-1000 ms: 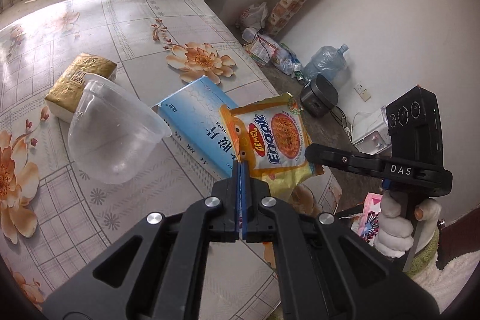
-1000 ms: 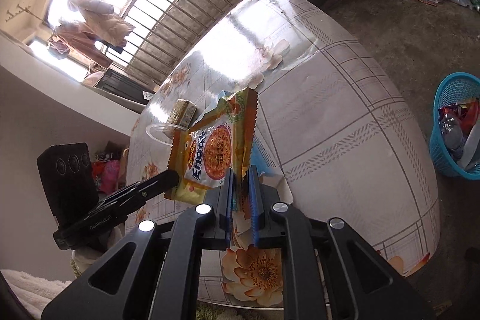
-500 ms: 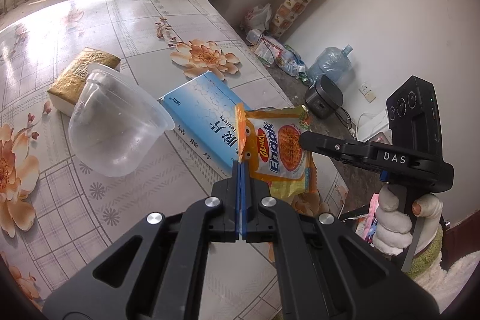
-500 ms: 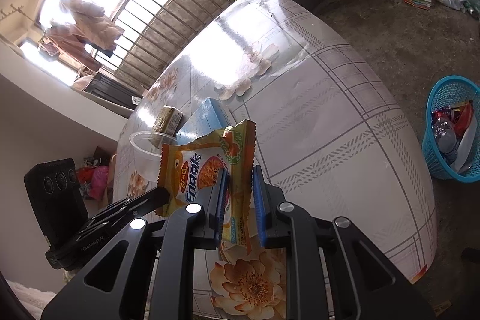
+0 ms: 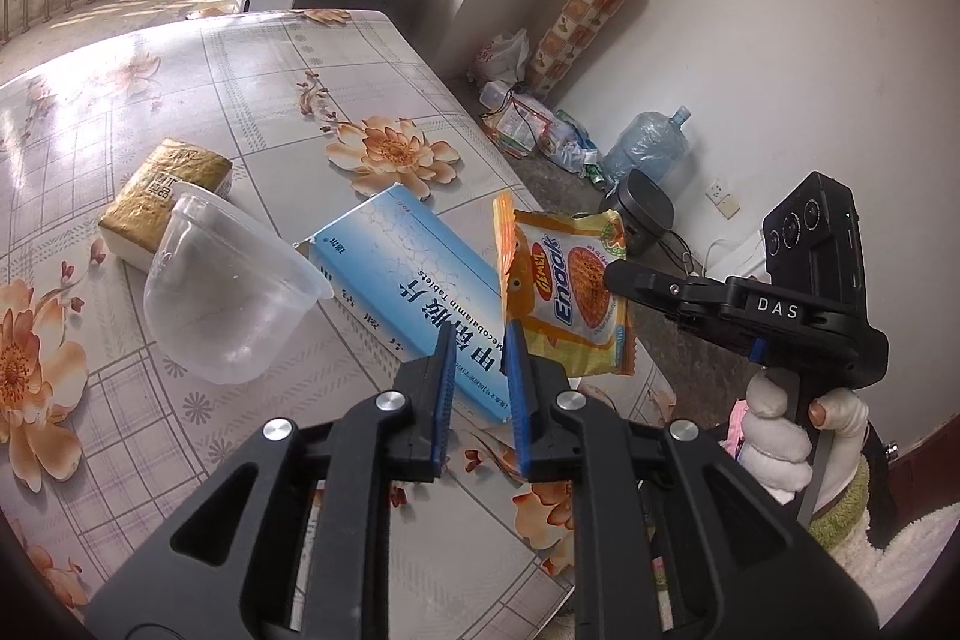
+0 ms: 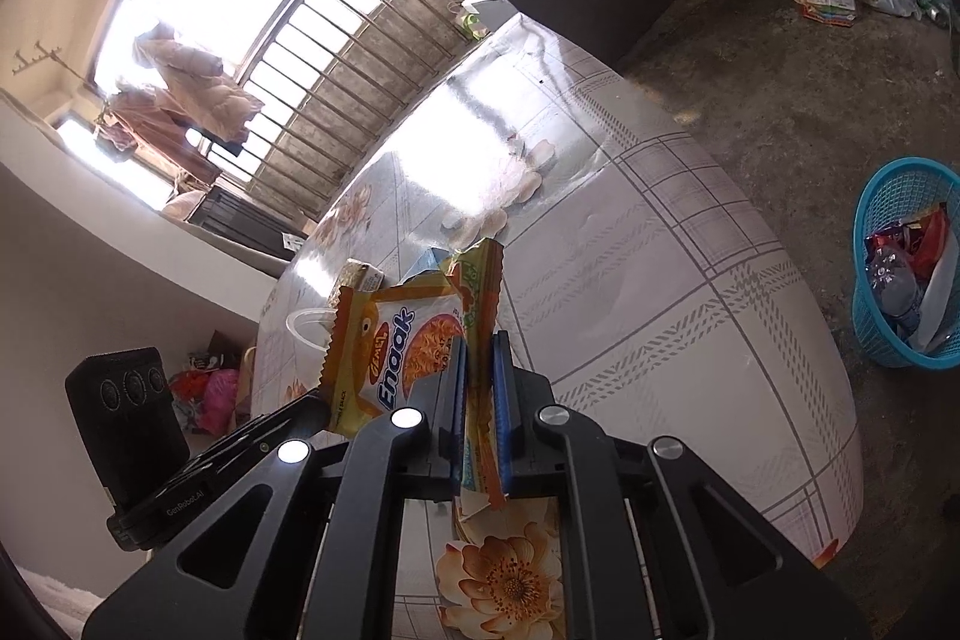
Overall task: Collect trash
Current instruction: 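Lift the snack packet with the right gripper while the left approaches the blue box, then grasp the blue box with the left gripper while the right holds the snack packet, then carry the box and snack packet to the blue basket and release both, then move both grippers back over the table toward the clear cup and tissue pack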
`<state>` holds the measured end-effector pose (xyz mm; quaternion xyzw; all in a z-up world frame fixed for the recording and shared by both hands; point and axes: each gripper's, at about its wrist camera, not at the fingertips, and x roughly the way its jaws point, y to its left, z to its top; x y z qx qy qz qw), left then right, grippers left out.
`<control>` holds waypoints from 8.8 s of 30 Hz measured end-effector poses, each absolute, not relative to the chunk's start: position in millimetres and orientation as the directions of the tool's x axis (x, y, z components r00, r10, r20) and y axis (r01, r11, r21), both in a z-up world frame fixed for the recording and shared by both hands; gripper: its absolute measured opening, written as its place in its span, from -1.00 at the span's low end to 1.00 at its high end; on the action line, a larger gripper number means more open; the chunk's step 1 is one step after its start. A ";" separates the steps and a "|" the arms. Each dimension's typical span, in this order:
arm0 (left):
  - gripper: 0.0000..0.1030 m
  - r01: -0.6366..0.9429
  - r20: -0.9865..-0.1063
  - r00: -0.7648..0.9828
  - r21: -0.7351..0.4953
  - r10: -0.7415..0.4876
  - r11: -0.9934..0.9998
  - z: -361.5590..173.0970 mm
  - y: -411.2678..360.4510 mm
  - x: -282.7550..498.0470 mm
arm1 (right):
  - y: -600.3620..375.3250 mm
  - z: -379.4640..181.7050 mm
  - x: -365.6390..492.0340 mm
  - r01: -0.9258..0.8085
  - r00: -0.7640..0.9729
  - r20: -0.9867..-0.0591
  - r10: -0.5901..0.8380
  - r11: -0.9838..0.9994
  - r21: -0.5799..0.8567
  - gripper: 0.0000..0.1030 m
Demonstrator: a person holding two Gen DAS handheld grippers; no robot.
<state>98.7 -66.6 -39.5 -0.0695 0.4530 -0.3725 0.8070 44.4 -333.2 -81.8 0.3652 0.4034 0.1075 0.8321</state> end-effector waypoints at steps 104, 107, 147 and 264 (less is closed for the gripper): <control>0.63 0.427 -0.865 0.200 -0.346 -0.461 0.835 -72.2 -106.9 73.0 | -404.8 -123.1 -29.4 0.360 0.720 -0.627 0.299 0.611 0.705 -0.84; 0.63 0.422 -0.875 0.213 -0.319 -0.435 0.848 -76.8 -116.2 75.5 | -402.2 -123.0 -28.0 0.365 0.714 -0.635 0.296 0.616 0.698 -0.84; -0.29 0.552 -0.799 0.438 -0.122 -0.412 0.825 -34.4 -130.5 54.3 | -395.1 -101.7 -25.3 0.337 0.719 -0.640 0.270 0.670 0.662 -0.84; 0.06 0.407 -0.698 0.476 -0.364 -0.535 0.838 -21.2 -4.8 165.5 | -259.1 -79.5 86.1 0.013 0.606 -0.610 0.511 0.760 0.650 -0.09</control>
